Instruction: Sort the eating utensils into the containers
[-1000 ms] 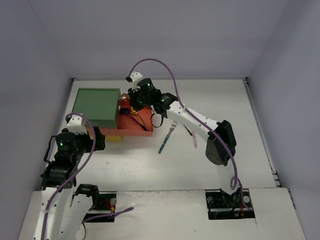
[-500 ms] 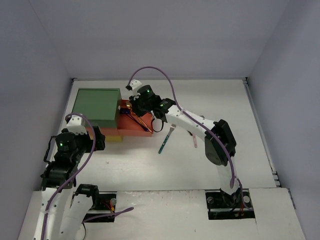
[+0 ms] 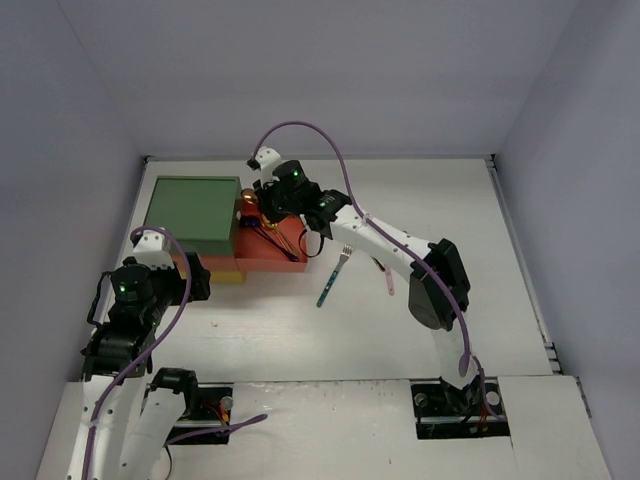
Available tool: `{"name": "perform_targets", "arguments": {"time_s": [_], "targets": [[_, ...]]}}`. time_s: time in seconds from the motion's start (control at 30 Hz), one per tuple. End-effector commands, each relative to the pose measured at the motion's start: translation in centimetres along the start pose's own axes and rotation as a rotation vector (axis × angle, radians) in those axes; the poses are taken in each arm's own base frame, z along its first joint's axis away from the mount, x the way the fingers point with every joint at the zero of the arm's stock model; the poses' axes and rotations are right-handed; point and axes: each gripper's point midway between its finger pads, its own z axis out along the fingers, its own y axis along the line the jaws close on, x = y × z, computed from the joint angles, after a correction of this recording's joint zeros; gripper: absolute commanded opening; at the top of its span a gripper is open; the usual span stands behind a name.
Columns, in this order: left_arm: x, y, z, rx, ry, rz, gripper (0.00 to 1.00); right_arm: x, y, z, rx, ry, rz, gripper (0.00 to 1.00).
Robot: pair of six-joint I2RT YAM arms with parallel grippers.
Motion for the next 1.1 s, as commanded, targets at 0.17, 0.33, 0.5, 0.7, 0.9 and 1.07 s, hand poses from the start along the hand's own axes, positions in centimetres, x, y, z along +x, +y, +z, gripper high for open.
{"name": "perform_targets", "arguments": {"time_s": [0.17,0.33,0.5,0.7,0.9,1.07], "targets": [[-1.9,-0.6,0.2,0.023,-0.063,-0.005,0.87,-3.1,0.6,0.3,-0.027,-0.100,-0.023,0.00],[-1.9,-0.6,0.2,0.024,-0.061,-0.004,0.87,-0.5,0.0,0.9,-0.009,-0.046,-0.035,0.02],[-1.8,-0.6,0.3,0.023,-0.058,-0.004,0.87,0.3,-0.1,0.8,-0.004,-0.030,-0.039,0.12],[-1.8,-0.6,0.3,0.021,-0.058,-0.005,0.87,-0.6,0.1,0.1,-0.012,-0.048,-0.040,0.24],[-3.4,-0.7,-0.4,0.018,-0.088,-0.013,0.87,-3.2,-1.6,-2.9,0.056,-0.106,-0.009,0.34],[-6.7,-0.4,-0.7,-0.038,-0.077,-0.011,0.87,-3.2,-5.8,-6.4,0.111,-0.120,0.153,0.38]]}}
